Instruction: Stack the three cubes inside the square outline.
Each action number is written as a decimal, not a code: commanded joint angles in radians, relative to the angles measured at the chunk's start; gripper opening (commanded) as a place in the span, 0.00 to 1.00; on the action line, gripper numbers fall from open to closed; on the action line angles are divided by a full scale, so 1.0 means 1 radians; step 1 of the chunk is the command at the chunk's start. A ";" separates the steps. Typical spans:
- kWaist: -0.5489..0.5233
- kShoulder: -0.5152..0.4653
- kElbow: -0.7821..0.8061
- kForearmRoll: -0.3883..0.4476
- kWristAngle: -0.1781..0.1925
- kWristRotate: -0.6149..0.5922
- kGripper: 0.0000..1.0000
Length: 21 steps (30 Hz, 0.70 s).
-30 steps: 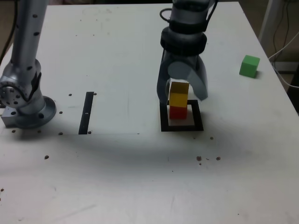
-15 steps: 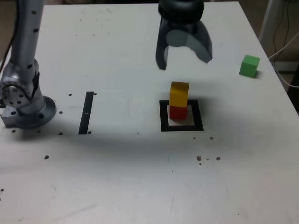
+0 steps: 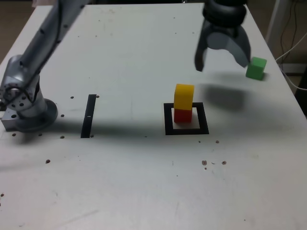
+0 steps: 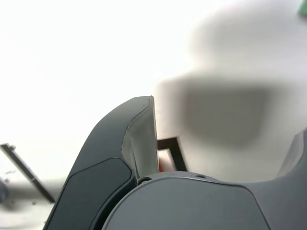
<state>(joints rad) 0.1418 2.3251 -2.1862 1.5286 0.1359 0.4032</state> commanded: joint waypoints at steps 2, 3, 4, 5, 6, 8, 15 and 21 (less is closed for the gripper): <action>0.002 0.064 -0.117 0.015 -0.003 0.012 0.99; 0.002 0.083 -0.147 0.016 -0.004 0.015 0.99; 0.002 0.107 -0.184 0.016 -0.005 0.018 0.99; 0.003 0.124 -0.208 0.014 -0.005 0.021 0.99; 0.004 0.138 -0.231 0.011 -0.005 0.023 0.99; 0.006 0.163 -0.270 0.005 -0.005 0.026 0.99; 0.020 0.219 -0.358 -0.017 -0.007 0.035 0.99; 0.035 0.237 -0.385 -0.043 -0.007 0.051 0.99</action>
<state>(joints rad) 0.1713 2.5517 -2.5657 1.4935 0.1307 0.4489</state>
